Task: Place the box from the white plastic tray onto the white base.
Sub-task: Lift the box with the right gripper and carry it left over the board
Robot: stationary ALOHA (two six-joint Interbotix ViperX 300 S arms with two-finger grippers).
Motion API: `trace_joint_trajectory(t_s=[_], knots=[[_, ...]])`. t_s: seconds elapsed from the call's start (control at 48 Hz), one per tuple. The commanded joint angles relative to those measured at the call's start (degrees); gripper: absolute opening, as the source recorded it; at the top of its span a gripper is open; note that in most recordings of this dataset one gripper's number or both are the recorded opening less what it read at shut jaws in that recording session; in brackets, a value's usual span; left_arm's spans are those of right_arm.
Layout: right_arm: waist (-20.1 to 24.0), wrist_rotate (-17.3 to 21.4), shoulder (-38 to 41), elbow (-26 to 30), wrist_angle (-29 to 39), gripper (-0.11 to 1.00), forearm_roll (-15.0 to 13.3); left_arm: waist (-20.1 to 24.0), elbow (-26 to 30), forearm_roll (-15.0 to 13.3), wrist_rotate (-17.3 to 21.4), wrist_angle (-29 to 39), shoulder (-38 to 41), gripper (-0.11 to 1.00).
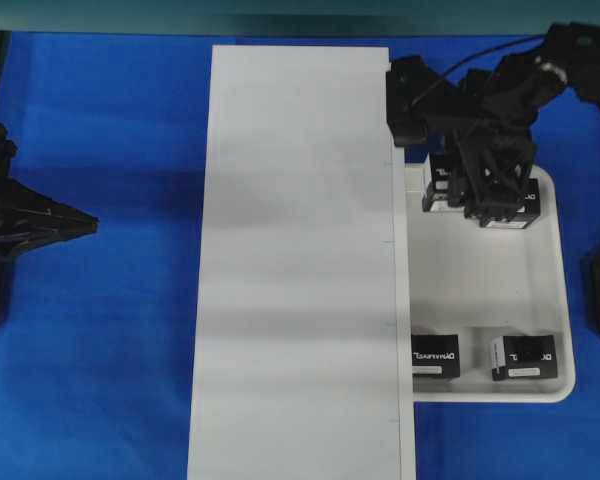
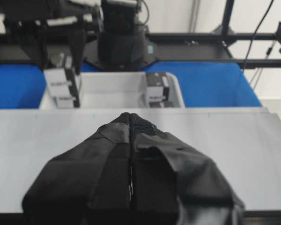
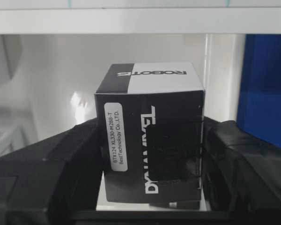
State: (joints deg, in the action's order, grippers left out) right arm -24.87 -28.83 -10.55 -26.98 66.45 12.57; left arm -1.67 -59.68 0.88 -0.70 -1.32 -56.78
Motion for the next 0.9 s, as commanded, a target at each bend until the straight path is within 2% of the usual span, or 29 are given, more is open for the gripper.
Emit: trace_joint_trajectory(t_s=[0.0, 0.146, 0.354, 0.584, 0.876], knots=[[-0.26, 0.0, 0.26, 4.04, 3.34, 0.58, -0.18, -0.09, 1.67, 0.09, 0.09, -0.35, 0.18, -0.07], [-0.53, 0.0, 2.11, 9.76, 6.59, 0.58, -0.26, -0.09, 1.76, 0.09, 0.09, -0.35, 0.18, -0.07], [-1.67, -0.44, 4.83, 13.97, 5.89, 0.58, -0.53, -0.09, 1.76, 0.18, 0.09, -0.35, 0.18, -0.07], [-2.9, -0.62, 5.8, 15.38, 3.69, 0.58, -1.58, -0.09, 1.76, 0.18, 0.0, -0.35, 0.09, -0.07], [-3.08, -0.53, 7.65, 15.56, 0.53, 0.58, -1.58, -0.09, 1.76, 0.09, 0.09, -0.35, 0.09, -0.07]])
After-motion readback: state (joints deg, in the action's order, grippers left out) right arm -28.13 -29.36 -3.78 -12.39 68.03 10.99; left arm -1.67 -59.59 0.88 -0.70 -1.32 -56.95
